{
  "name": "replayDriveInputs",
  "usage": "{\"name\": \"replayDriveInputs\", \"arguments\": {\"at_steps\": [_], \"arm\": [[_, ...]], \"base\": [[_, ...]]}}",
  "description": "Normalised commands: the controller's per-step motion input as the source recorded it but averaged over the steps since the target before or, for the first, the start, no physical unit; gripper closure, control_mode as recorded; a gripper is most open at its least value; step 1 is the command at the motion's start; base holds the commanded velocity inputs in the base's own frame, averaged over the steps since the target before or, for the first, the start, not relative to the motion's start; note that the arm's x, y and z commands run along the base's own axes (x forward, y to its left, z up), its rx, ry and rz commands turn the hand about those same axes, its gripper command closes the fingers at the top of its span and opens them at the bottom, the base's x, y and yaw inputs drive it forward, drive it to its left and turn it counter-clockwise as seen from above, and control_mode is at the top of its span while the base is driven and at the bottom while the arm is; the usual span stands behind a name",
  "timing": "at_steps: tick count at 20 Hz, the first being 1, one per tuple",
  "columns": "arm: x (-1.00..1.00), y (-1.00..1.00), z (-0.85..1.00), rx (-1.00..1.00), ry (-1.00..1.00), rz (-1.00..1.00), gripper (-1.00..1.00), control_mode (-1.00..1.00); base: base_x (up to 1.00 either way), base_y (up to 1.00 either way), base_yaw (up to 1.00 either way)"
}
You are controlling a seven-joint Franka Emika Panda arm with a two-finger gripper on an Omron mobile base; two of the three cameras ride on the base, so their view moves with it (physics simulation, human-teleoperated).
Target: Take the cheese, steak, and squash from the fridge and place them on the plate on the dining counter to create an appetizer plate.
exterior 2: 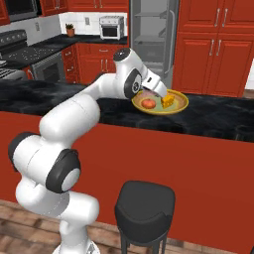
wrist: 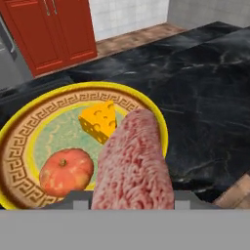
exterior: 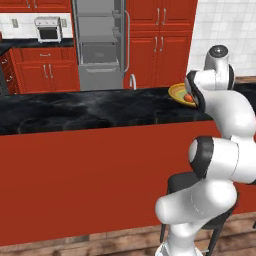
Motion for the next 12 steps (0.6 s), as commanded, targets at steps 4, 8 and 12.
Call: {"name": "replayDriveInputs", "arguments": {"at_steps": [4, 8, 12], "arm": [[0.35, -0.42, -0.29, 0.07, 0.04, 0.00, 1.00, -1.00], [0.29, -0.41, -0.29, 0.06, 0.02, 0.00, 1.00, -1.00], [0.28, -0.32, -0.33, 0.06, 0.00, 0.00, 1.00, -1.00]], "base": [[0.00, 0.00, 0.00], [0.00, 0.00, 0.00], [0.00, 0.00, 0.00]]}}
